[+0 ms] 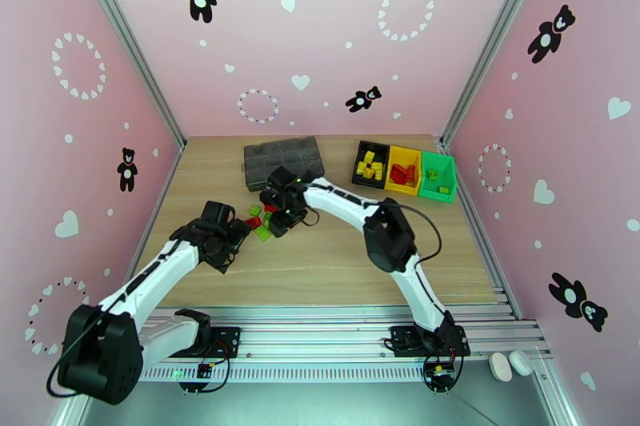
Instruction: Sort the legos into containers by color
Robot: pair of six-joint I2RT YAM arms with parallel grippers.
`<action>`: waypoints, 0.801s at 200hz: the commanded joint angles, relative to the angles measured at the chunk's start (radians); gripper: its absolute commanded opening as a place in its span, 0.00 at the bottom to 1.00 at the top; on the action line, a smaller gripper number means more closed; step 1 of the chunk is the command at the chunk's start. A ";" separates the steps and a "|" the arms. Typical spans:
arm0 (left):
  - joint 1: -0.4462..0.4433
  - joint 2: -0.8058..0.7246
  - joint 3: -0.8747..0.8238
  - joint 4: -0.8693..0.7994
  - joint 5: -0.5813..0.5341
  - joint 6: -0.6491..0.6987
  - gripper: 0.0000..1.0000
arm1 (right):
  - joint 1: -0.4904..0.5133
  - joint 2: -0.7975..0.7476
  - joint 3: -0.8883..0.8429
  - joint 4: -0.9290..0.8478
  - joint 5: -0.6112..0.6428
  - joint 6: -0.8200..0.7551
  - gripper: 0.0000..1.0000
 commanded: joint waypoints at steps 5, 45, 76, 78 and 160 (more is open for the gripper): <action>0.029 -0.048 -0.026 -0.036 0.042 -0.001 0.98 | 0.002 0.072 0.076 -0.055 0.078 0.007 0.54; 0.035 -0.080 -0.042 -0.062 0.044 0.007 0.98 | 0.005 0.127 0.135 -0.069 0.101 0.016 0.54; 0.036 -0.069 -0.041 -0.057 0.050 0.011 0.98 | 0.009 0.173 0.202 -0.098 0.100 0.017 0.54; 0.035 -0.067 -0.041 -0.057 0.050 0.012 0.99 | 0.008 0.176 0.205 -0.100 0.100 0.018 0.54; 0.036 -0.034 0.002 -0.057 0.060 0.043 0.99 | 0.015 0.210 0.246 -0.106 0.106 0.039 0.36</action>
